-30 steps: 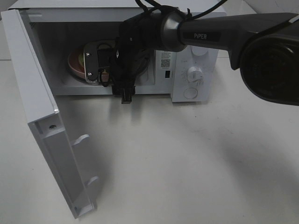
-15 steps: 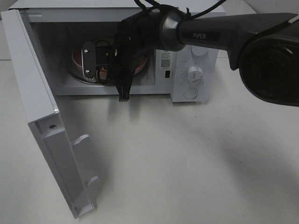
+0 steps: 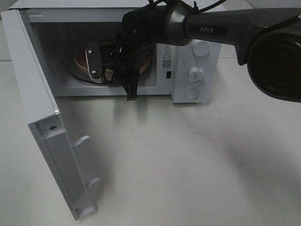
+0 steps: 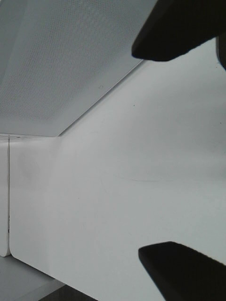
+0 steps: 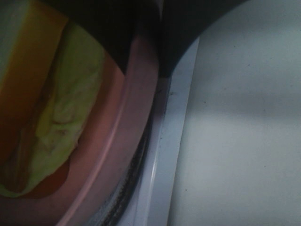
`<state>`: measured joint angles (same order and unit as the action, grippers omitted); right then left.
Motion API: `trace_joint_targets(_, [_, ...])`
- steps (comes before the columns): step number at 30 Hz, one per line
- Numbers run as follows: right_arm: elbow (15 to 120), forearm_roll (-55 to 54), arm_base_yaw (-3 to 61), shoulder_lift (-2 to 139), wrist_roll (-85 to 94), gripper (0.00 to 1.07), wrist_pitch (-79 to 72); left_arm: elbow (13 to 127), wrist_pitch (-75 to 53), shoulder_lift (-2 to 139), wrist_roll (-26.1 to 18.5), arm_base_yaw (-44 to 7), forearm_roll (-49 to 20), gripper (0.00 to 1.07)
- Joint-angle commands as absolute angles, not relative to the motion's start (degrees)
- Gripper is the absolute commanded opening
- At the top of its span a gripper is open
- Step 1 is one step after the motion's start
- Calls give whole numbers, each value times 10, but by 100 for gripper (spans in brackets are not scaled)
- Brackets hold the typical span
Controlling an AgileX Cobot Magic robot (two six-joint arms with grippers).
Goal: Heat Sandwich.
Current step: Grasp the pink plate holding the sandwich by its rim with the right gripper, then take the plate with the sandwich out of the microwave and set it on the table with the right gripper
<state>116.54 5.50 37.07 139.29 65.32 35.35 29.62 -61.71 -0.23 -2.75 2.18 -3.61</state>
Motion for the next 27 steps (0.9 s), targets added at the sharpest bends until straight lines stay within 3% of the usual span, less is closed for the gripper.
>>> trace_joint_targets(1, [1160, 40, 367, 1384, 662, 0, 384, 296, -611, -7, -27, 23, -37, 100])
trace_joint_targets(16, [1068, 44, 367, 1324, 732, 0, 299, 296, -611, -7, -27, 23, -37, 100])
trace_joint_targets(27, [944, 59, 368, 1252, 771, 0, 209, 296, -611, -7, -27, 23, -37, 100])
